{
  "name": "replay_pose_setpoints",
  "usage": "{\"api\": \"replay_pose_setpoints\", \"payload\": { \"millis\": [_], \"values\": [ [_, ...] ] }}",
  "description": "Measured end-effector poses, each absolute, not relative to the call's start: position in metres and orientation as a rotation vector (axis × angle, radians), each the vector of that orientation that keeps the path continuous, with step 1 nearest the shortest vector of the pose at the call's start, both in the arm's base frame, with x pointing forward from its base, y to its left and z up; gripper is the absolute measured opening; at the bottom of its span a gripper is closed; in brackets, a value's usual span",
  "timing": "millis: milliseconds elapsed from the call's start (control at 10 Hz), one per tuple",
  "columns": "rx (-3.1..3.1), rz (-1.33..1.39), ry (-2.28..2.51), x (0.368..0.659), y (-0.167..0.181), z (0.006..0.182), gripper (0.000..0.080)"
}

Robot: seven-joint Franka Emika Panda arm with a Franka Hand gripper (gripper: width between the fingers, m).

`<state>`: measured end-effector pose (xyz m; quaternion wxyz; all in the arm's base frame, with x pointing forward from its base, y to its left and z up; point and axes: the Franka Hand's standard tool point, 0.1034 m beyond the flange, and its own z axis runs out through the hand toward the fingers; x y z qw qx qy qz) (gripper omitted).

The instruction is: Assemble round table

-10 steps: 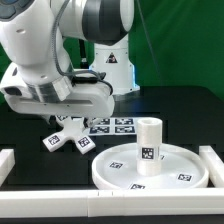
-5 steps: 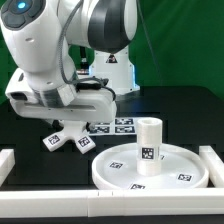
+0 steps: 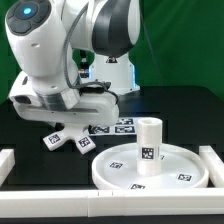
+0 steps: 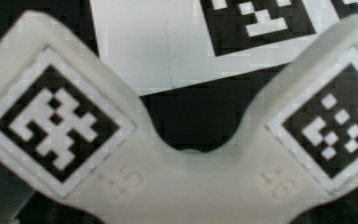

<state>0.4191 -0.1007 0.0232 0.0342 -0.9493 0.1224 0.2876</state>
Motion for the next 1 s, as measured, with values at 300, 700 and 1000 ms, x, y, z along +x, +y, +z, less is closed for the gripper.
{"api": "replay_pose_setpoints", "payload": {
  "millis": [300, 700, 1000],
  "values": [
    [-2.921, 0.886, 0.381, 0.4182, -0.1018, 0.0213, 0.0649],
    [-2.926, 0.878, 0.384, 0.4185, -0.1029, 0.0204, 0.0482],
    [-2.926, 0.878, 0.384, 0.4185, -0.1030, 0.0204, 0.0445]
  ]
}}
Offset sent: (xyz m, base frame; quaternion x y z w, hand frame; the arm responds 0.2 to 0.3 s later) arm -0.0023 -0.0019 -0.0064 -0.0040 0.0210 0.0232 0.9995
